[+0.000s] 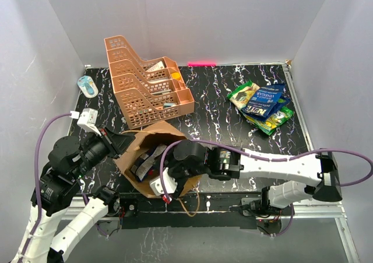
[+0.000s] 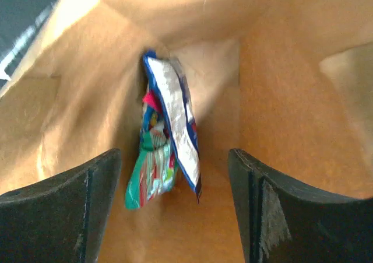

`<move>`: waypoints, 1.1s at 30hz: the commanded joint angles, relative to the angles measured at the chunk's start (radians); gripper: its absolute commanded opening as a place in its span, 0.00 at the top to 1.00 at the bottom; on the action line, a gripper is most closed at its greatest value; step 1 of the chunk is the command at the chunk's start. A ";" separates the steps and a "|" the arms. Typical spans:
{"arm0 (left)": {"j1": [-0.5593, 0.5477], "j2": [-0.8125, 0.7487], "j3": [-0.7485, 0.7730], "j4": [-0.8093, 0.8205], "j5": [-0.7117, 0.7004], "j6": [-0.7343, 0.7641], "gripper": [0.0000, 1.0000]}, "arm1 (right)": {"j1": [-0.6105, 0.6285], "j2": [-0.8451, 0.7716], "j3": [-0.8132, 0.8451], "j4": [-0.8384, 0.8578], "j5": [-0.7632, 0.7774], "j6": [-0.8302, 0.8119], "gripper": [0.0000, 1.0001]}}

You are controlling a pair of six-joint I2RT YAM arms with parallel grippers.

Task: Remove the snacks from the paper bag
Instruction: Take out the snack from the paper bag.

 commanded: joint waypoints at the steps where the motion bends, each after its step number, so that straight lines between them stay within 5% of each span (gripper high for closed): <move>1: -0.002 0.000 0.042 0.008 -0.045 0.017 1.00 | 0.015 -0.078 -0.011 0.098 0.200 -0.160 0.22; 6: -0.002 0.000 0.043 0.006 -0.024 0.037 1.00 | 0.015 -0.185 -0.065 0.116 0.210 -0.155 0.18; 13: -0.002 -0.024 0.012 0.031 0.000 0.032 1.00 | 0.016 -0.156 -0.037 0.005 0.171 -0.243 0.30; 17: -0.002 -0.024 0.017 0.026 -0.002 0.029 1.00 | 0.016 -0.079 -0.021 0.032 0.166 -0.298 0.42; 33: -0.002 -0.053 0.029 0.009 -0.004 0.050 1.00 | -0.095 0.246 0.060 0.053 0.284 -0.468 0.40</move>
